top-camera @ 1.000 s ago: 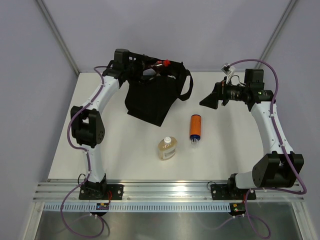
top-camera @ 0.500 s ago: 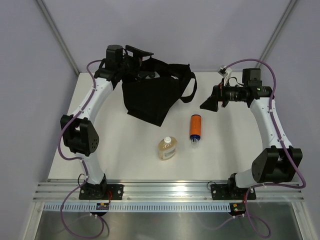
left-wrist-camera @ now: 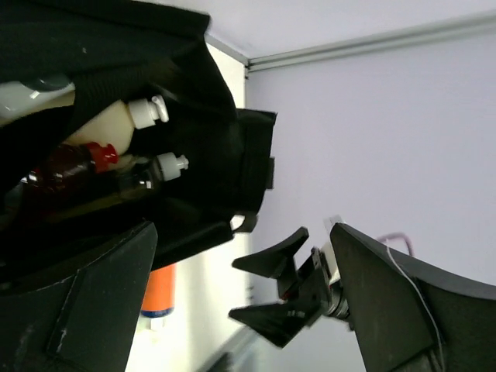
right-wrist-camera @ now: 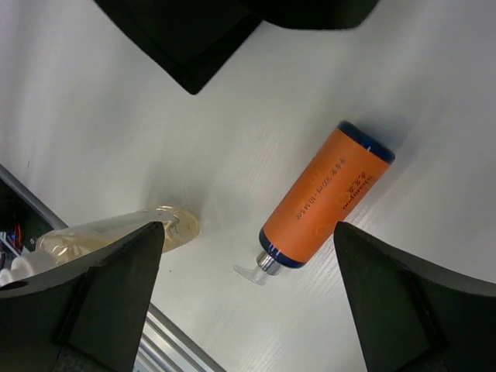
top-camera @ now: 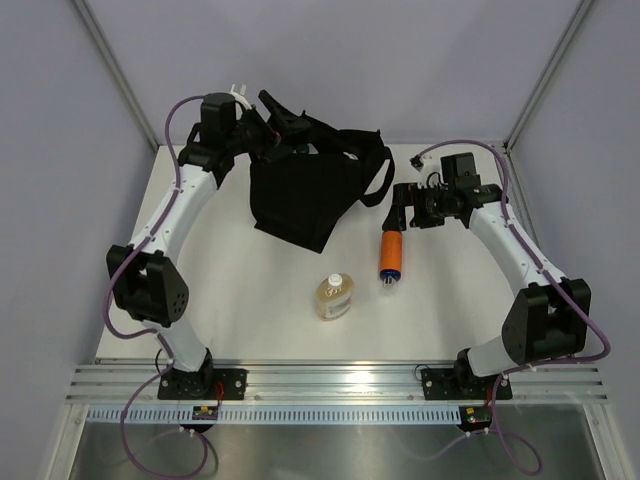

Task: Place the personal care products into the canvas bag

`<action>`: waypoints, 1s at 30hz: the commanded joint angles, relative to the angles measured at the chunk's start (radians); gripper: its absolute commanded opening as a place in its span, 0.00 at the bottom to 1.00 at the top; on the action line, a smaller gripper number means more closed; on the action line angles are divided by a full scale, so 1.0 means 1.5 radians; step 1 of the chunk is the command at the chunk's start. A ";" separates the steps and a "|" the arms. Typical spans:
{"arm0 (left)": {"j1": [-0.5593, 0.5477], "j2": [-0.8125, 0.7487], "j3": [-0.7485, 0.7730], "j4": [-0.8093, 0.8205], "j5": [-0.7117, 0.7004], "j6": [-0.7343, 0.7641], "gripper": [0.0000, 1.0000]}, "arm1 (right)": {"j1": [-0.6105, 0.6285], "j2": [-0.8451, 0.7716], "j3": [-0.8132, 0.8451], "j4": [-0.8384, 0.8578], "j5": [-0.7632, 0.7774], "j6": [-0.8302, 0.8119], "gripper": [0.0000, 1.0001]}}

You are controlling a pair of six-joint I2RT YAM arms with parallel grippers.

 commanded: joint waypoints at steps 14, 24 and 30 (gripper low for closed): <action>0.003 -0.200 -0.131 0.149 0.053 0.350 0.99 | 0.028 0.118 -0.121 0.144 0.079 0.295 0.99; -0.002 -0.346 -0.234 0.160 0.062 0.369 0.99 | 0.116 0.251 -0.001 0.047 0.308 0.335 1.00; -0.008 -0.493 -0.364 0.114 -0.024 0.386 0.99 | 0.125 0.271 -0.008 0.028 0.358 0.333 0.85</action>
